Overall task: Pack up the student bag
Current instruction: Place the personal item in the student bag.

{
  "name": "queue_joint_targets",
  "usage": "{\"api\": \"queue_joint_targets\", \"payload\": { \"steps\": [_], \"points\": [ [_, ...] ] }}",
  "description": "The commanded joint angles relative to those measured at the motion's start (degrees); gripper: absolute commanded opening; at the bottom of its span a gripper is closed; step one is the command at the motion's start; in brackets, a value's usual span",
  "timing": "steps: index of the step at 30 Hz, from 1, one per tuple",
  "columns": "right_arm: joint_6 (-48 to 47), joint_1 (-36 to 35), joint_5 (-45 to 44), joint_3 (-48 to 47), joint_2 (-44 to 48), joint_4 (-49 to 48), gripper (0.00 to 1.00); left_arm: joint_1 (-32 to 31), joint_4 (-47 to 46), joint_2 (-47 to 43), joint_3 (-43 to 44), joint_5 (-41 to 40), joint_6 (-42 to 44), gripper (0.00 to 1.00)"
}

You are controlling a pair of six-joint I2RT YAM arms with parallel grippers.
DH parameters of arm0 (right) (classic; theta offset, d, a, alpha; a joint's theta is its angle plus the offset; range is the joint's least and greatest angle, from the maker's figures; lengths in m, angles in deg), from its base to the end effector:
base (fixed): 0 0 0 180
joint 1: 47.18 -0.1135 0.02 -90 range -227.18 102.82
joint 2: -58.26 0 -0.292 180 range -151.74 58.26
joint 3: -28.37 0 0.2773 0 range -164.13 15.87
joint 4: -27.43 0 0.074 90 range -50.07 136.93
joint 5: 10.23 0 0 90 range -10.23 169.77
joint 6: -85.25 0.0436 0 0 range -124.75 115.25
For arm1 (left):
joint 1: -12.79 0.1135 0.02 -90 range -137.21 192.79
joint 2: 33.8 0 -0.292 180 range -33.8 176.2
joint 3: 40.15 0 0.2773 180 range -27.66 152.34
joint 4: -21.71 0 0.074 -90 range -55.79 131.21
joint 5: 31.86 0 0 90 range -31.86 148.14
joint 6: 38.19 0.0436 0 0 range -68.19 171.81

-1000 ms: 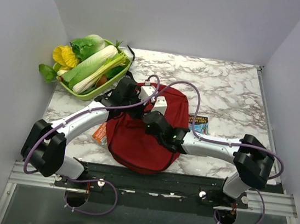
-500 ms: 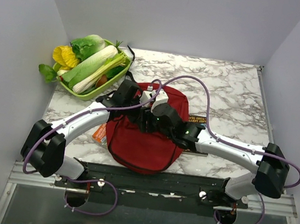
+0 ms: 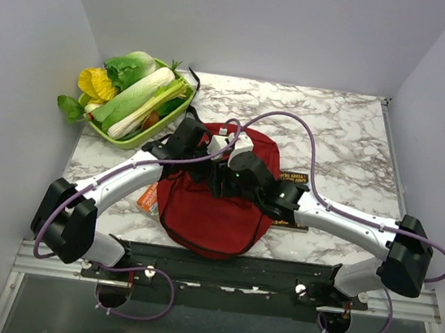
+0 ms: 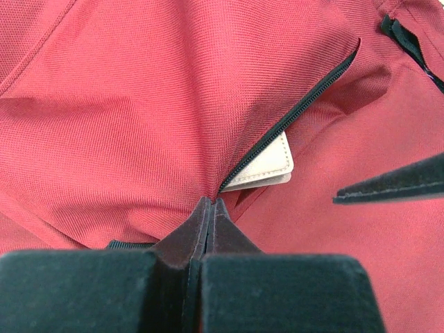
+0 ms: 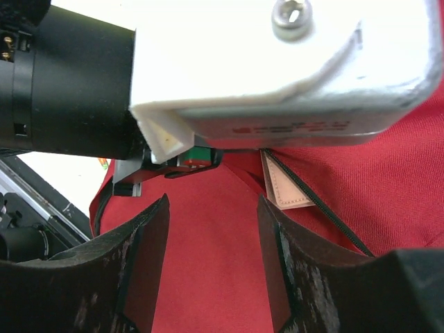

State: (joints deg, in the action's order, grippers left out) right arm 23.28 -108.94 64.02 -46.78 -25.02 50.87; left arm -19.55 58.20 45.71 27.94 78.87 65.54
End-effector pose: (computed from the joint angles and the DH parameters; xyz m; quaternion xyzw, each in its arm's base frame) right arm 0.1804 0.3108 0.3036 -0.1868 0.8468 0.2565 0.4269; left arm 0.2584 -0.1819 0.2605 0.4187 0.8196 -0.2228 0.3214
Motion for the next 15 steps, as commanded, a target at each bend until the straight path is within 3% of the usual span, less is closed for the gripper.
{"api": "queue_joint_targets", "payload": {
  "steps": [1,15],
  "points": [
    [0.9,0.3,0.2,-2.2,0.8,2.7,0.62,-0.2,2.6,-1.5,0.9,1.7,0.4,0.0],
    [2.7,2.9,-1.1,1.0,3.0,2.5,0.62,-0.2,2.6,-3.9,-1.8,2.6,1.6,0.0]
  ]
}}
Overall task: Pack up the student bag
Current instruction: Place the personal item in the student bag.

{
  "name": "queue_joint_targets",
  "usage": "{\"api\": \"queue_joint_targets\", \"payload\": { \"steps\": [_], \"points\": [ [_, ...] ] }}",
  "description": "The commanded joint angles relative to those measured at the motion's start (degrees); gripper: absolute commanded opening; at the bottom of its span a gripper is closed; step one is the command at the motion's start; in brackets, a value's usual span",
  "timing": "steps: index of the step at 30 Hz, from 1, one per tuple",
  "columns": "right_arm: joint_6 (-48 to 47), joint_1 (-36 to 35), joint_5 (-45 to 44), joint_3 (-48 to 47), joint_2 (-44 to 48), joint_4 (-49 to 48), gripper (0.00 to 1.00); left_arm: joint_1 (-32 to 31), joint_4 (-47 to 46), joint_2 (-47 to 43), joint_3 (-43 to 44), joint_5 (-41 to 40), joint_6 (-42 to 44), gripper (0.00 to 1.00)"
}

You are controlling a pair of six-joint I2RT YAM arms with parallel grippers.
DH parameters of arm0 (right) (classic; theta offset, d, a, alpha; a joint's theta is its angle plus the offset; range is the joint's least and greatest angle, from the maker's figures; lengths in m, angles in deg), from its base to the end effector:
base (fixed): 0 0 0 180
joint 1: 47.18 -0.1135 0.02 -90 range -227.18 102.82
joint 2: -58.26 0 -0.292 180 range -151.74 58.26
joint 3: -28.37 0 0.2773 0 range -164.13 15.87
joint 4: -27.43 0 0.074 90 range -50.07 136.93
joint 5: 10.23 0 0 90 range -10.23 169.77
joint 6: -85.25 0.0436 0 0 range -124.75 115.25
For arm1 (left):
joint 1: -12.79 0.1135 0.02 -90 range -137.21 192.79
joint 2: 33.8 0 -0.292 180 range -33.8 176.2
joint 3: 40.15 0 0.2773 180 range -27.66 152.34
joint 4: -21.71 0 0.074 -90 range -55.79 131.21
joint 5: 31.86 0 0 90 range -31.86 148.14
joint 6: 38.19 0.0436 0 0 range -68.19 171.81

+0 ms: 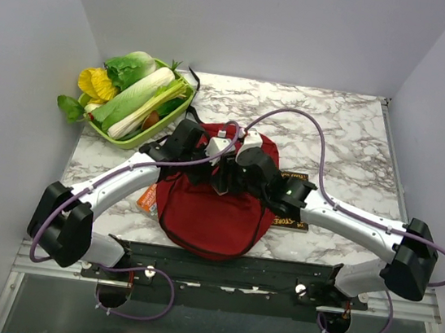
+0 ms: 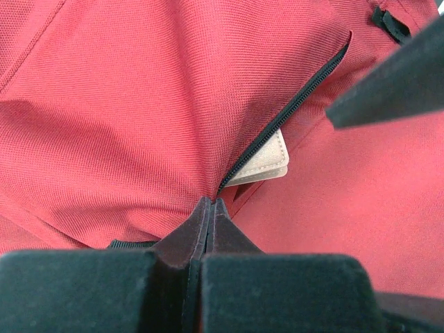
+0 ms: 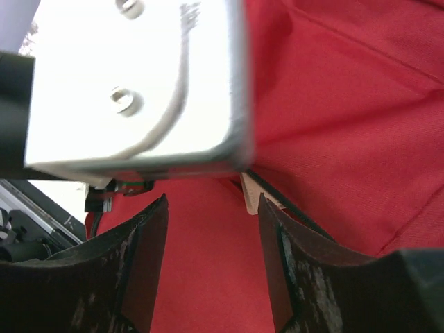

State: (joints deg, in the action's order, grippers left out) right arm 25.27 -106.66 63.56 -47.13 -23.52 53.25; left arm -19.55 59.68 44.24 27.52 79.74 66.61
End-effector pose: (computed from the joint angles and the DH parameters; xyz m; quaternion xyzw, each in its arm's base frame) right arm 0.1893 0.2971 0.3106 -0.1543 0.8552 0.2498 0.4272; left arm 0.2520 -0.1785 0.2637 0.4282 0.8148 -0.2263 0.3185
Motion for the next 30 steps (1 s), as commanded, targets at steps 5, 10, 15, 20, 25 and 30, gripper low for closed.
{"api": "queue_joint_targets", "payload": {
  "steps": [5,10,15,20,25,30],
  "points": [
    [3.0,0.6,2.7,5.2,-0.7,-5.3,0.51,-0.2,0.6,-2.0,-0.6,2.1,0.1,0.0],
    [5.9,0.3,6.7,11.7,-0.9,-11.2,0.3,-0.2,-0.2,-1.2,-1.2,1.3,0.7,0.0],
    [8.0,-0.2,7.8,17.7,0.0,-19.7,0.08,-0.2,-1.4,0.0,-1.3,1.2,0.7,0.0],
    [9.6,-0.6,7.7,18.5,-3.2,-22.6,0.01,-0.2,-1.5,0.8,-1.0,1.4,0.7,0.0],
    [10.1,-0.7,-0.1,17.3,-5.8,-24.9,0.01,-0.2,-1.2,0.8,-1.2,1.8,1.0,0.0],
    [8.7,-0.7,-9.7,14.6,-9.4,-25.3,0.0,-0.2,-0.3,1.0,-1.1,2.3,1.3,0.0]
  ]
}}
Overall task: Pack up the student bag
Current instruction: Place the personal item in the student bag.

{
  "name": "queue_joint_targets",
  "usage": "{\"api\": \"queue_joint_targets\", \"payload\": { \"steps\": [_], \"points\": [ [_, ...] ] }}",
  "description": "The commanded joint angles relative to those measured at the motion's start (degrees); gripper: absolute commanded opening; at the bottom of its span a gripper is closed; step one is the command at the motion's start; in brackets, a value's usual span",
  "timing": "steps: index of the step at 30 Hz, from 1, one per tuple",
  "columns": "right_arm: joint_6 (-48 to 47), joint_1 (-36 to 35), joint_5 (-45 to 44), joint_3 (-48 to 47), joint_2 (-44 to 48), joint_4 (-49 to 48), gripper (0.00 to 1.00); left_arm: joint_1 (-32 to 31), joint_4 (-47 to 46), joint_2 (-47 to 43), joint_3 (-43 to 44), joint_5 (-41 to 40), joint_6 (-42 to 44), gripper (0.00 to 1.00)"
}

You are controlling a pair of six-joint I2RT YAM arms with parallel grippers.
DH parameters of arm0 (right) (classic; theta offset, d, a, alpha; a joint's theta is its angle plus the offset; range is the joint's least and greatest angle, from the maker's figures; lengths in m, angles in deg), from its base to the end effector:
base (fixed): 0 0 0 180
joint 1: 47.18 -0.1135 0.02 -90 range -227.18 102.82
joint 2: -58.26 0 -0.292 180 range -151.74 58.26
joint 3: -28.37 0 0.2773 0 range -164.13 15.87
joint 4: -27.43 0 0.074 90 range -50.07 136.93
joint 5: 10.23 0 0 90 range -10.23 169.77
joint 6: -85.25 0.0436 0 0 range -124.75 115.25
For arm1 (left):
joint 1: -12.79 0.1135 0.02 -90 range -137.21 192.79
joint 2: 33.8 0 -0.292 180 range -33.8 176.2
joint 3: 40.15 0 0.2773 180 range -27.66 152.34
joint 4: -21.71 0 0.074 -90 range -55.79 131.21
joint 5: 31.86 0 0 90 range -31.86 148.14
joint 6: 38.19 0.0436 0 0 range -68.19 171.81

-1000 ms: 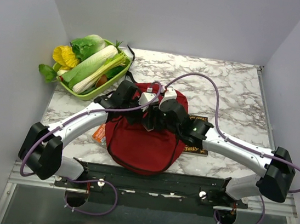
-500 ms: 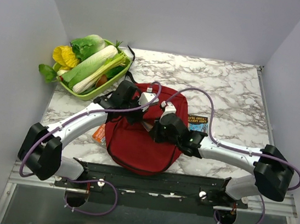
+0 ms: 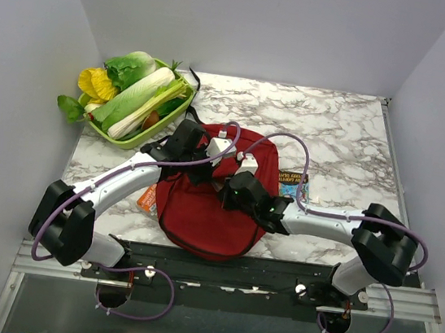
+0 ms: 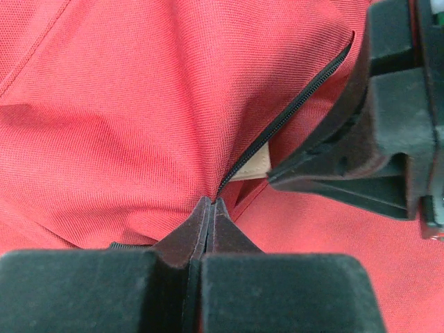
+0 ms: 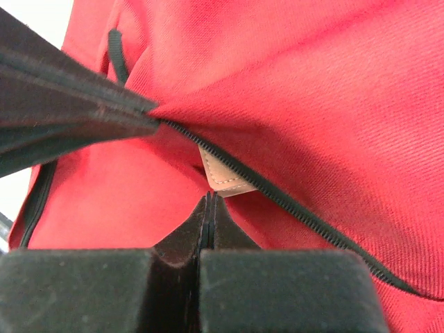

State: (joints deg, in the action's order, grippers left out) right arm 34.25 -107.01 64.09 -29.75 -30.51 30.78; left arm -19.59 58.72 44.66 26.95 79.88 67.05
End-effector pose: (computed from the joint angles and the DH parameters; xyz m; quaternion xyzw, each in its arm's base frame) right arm 0.1853 0.2953 0.1992 -0.0951 0.8719 0.2748 0.3940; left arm 0.2527 -0.1794 0.2594 0.4319 0.8128 -0.2263 0.3188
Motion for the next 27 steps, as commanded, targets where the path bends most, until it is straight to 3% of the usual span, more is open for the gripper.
{"api": "queue_joint_targets", "payload": {
  "steps": [1,8,11,15,22,27],
  "points": [
    [-0.1,-0.3,-13.5,-2.4,-2.6,-3.2,0.01,-0.1,0.9,0.6,-0.4,2.3,0.8,0.0],
    [-0.6,-0.3,-22.9,0.1,-0.5,-12.0,0.01,-0.1,3.3,0.3,-0.4,3.0,1.9,0.0],
    [-1.2,-0.4,-25.2,-2.3,-3.1,-10.9,0.01,-0.1,3.7,0.1,-0.7,3.0,2.0,0.0],
    [-1.1,-0.3,-24.1,-5.7,-6.2,-7.8,0.01,-0.1,4.5,-0.5,-0.7,3.3,2.1,0.0],
    [0.9,-5.4,-21.1,0.5,2.4,-7.8,0.01,-0.1,3.2,-0.1,-1.1,3.7,1.2,0.0],
    [3.8,-7.5,-21.4,0.3,0.9,-4.3,0.01,-0.1,1.4,0.3,-1.3,3.8,0.1,0.0]
  ]
}}
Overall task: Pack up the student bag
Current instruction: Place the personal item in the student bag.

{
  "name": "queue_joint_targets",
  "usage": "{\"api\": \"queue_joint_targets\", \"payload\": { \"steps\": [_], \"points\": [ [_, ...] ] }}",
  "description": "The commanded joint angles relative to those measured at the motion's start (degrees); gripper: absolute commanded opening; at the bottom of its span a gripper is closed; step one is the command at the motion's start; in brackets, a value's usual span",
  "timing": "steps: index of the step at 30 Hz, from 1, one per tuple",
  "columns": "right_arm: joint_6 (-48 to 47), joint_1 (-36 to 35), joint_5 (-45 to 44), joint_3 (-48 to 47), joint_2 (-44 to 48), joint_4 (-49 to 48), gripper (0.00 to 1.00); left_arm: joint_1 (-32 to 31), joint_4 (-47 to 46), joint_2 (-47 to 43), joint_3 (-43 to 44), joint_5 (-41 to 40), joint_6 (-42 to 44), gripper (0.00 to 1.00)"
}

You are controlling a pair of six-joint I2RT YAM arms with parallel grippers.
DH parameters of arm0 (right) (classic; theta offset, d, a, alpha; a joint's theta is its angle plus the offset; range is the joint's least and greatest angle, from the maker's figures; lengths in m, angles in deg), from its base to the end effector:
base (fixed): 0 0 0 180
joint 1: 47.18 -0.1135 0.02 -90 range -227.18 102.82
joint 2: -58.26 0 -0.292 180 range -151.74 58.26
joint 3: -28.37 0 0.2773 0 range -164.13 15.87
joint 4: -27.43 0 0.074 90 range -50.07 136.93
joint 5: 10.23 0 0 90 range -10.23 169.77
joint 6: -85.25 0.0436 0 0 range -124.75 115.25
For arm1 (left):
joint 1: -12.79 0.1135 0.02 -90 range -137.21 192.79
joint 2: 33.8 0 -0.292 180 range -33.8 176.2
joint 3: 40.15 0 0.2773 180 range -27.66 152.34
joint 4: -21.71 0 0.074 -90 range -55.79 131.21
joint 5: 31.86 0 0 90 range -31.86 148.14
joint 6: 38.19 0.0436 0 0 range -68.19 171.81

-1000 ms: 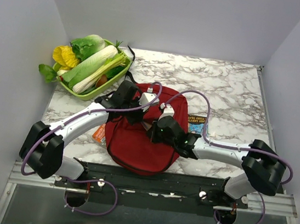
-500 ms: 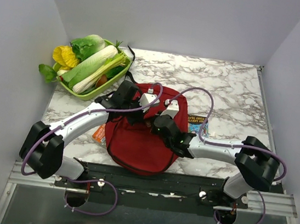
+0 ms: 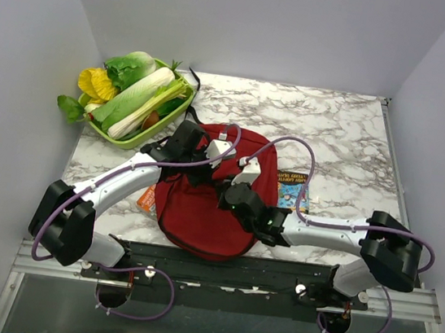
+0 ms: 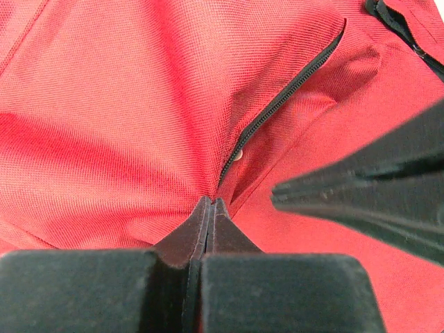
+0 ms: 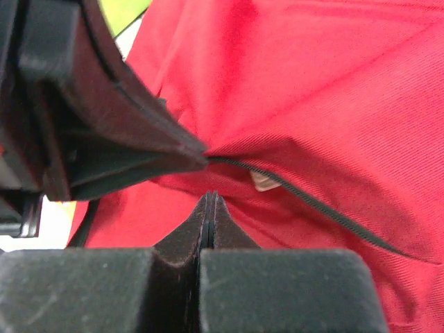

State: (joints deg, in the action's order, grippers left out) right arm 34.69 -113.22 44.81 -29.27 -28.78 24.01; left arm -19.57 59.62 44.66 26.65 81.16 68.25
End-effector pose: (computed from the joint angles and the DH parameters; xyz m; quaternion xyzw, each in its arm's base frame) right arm 0.1630 0.3053 0.2209 -0.0311 0.8237 0.2482 0.5088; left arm 0.2503 -0.1788 0.2567 0.4427 0.8089 -0.2323 0.3094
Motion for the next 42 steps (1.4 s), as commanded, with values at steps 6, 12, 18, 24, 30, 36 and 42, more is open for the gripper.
{"api": "queue_joint_targets", "payload": {
  "steps": [6,12,18,24,30,36,42],
  "points": [
    [4.2,-1.3,-4.2,-2.0,-5.9,3.5,0.01,-0.2,1.8,0.3,-0.1,2.4,-0.6,0.0],
    [6.4,-0.4,-8.1,-3.8,-10.3,4.0,0.01,-0.2,3.0,-0.1,-0.2,2.4,0.3,0.0],
    [7.3,1.8,-14.1,-6.8,-13.8,2.8,0.01,-0.2,5.4,-0.5,-0.6,3.2,2.2,0.0],
    [5.1,3.8,-16.1,-7.3,-13.9,-2.0,0.01,-0.2,7.4,-1.3,-1.7,3.1,3.9,0.0],
    [4.8,4.5,-10.8,-7.9,-15.3,-0.3,0.01,-0.2,8.2,-2.6,-2.2,2.4,4.6,0.04],
    [7.4,0.7,-2.5,-0.1,-3.6,5.7,0.01,2.2,9.0,-4.1,0.4,2.5,3.2,0.46],
    [12.1,-4.8,-1.2,-0.9,9.0,25.9,0.35,11.6,11.4,-10.4,6.0,7.5,1.5,0.67]
  ]
}}
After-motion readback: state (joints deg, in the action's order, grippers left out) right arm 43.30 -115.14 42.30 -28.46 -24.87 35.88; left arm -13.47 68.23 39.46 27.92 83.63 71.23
